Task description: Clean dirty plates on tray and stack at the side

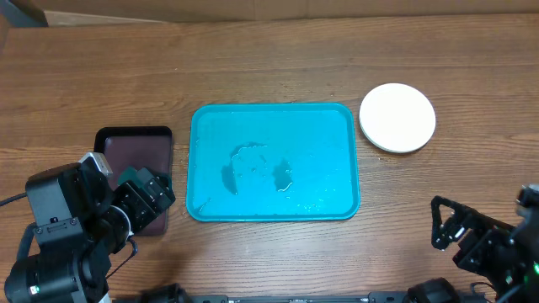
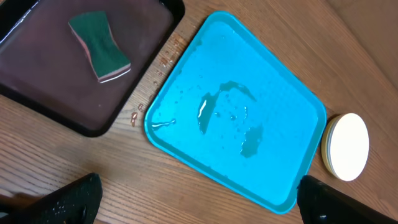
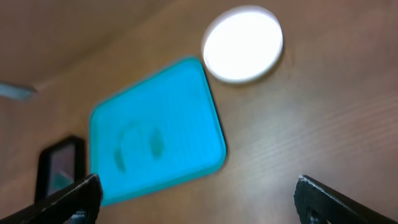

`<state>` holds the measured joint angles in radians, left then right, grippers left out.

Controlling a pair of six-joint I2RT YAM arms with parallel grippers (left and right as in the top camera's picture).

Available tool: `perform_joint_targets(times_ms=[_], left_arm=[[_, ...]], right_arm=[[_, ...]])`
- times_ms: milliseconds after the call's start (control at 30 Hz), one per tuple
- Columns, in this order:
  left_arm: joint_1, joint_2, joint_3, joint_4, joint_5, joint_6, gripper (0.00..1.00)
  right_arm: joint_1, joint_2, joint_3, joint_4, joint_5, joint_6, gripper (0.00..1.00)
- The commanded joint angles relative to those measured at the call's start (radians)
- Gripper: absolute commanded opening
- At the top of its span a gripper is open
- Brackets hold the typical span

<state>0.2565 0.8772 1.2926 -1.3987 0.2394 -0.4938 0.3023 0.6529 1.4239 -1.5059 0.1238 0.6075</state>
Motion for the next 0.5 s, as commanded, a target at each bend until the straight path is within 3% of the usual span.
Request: perform_joint_targets(times_ms=[0,200,467], left_arm=[[-0.003,-0.001,-0.009,0.004,-0.005,0.016,1.0],[-0.003,-0.001,-0.009,0.004,-0.005,0.016,1.0],[-0.003,0.0,-0.009,0.004,-0.005,0.016,1.0]], right_arm=[[-0.025,-0.087,-0.103,0.084,0.017,-0.103,1.0],[-0.061,-0.238,-0.393,0.326,0.014,-0.145,1.0],[-0.064,-0.389,-0.84,0.78,-0.069,-0.163,1.0]])
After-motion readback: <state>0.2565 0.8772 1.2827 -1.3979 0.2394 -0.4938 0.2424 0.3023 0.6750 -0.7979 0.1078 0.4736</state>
